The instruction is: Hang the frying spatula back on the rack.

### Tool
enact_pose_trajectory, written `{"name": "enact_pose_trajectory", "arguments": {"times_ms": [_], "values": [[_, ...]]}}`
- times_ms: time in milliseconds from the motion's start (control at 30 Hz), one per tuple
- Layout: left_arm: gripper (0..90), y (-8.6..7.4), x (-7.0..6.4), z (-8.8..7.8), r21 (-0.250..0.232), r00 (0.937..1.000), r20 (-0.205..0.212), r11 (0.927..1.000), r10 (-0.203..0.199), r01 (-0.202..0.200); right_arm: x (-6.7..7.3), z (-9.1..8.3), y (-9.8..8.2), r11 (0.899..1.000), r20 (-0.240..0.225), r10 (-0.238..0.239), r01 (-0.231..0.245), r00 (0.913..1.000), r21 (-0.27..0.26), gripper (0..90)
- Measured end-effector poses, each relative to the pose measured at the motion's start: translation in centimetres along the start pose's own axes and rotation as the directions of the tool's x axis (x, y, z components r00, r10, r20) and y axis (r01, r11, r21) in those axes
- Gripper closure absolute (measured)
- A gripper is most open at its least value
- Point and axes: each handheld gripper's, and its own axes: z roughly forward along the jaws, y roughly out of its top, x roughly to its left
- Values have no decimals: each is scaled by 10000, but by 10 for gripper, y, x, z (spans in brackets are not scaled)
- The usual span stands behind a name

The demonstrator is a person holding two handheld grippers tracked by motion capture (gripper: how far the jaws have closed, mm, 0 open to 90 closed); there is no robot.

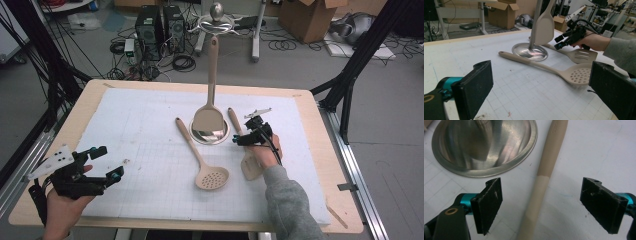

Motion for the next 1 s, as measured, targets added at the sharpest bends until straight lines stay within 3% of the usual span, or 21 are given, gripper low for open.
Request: {"name": "enact_pose_trajectory", "arguments": {"times_ms": [533, 1000], "values": [[61, 1, 0, -2, -69, 10000, -4, 10000, 21, -21, 2, 3, -2, 9972, 159, -60, 48, 9999, 744, 278], [60, 1, 0, -4, -91, 10000, -27, 10000, 34, -34, 4, 3, -3, 9943, -150, -172, 187, 9997, 1053, 414]]}}
